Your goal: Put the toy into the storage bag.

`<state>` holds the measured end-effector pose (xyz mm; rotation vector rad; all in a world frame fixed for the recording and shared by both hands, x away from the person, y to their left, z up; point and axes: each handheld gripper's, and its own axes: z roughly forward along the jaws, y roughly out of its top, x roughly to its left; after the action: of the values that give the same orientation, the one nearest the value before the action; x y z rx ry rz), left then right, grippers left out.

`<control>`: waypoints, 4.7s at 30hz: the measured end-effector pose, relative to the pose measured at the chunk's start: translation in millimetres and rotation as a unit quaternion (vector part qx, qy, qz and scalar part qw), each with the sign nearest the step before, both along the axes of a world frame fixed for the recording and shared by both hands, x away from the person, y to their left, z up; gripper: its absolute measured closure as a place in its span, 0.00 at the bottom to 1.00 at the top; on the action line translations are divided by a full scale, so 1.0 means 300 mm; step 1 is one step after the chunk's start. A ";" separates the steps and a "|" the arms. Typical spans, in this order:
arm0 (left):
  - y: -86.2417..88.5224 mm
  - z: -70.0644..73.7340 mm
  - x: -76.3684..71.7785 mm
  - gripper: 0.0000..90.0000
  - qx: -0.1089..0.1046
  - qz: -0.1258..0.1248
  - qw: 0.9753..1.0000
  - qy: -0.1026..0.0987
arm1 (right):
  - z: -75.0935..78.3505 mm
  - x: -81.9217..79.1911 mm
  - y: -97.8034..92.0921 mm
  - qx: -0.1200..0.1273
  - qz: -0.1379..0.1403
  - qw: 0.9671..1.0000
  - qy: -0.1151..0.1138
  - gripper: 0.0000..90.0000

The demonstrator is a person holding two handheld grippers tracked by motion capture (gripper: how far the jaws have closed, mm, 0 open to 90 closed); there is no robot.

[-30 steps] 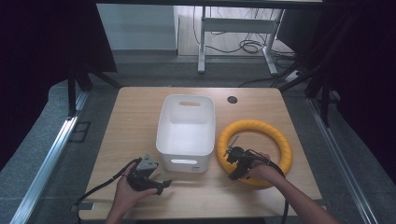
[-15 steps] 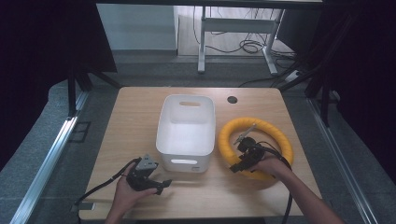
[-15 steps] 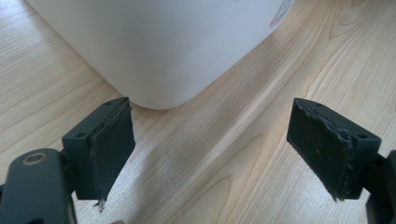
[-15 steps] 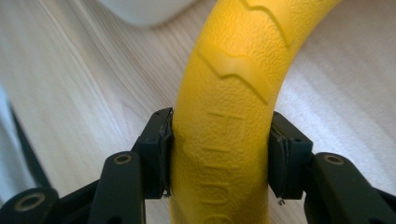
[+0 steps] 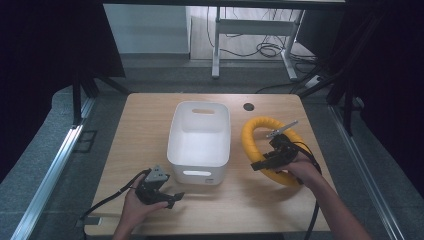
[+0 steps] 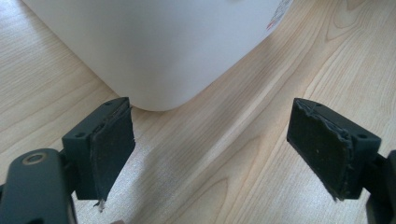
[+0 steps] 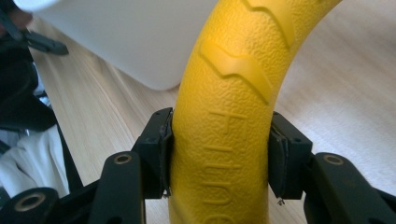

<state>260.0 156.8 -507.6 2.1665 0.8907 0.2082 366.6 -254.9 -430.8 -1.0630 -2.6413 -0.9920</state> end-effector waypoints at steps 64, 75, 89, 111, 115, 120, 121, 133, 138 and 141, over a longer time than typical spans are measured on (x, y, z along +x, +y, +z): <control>0.001 -0.001 0.001 0.17 0.002 -0.003 1.000 -0.001 | 0.234 -0.086 -0.083 0.265 -0.106 0.941 -0.180 0.54; -0.002 -0.005 0.002 0.17 0.002 -0.004 1.000 0.001 | 0.217 -0.122 0.009 0.293 -0.159 0.912 -0.237 0.54; -0.003 -0.006 0.002 0.17 0.001 -0.006 1.000 0.001 | 0.195 -0.152 0.149 0.317 -0.238 0.867 -0.303 0.54; -0.009 -0.014 0.006 0.17 0.003 -0.008 1.000 0.007 | 0.309 -0.191 0.252 0.342 -0.247 0.828 -0.368 0.53; -0.010 -0.016 0.007 0.17 0.005 -0.010 1.000 0.008 | 0.329 -0.197 0.274 0.348 -0.243 0.826 -0.372 0.53; -0.006 -0.012 0.005 0.17 0.004 -0.009 1.000 0.005 | 0.357 -0.202 0.303 0.351 -0.234 0.824 -0.379 0.53; -0.006 -0.011 0.005 0.17 0.004 -0.008 1.000 0.005 | 0.363 -0.202 0.308 0.351 -0.231 0.824 -0.380 0.53; -0.005 -0.009 0.004 0.17 0.005 -0.009 1.000 0.005 | 0.409 -0.202 0.360 0.356 -0.214 0.826 -0.381 0.53; -0.004 -0.009 0.004 0.17 0.005 -0.010 1.000 0.004 | 0.419 -0.197 0.383 0.358 -0.208 0.828 -0.378 0.53; -0.003 -0.008 0.003 0.17 0.005 -0.009 1.000 0.004 | 0.423 -0.194 0.398 0.357 -0.202 0.829 -0.379 0.53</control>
<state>261.0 155.9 -510.0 2.1850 0.8754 0.1952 308.3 -135.4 -303.9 -1.1820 -2.0603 -2.6848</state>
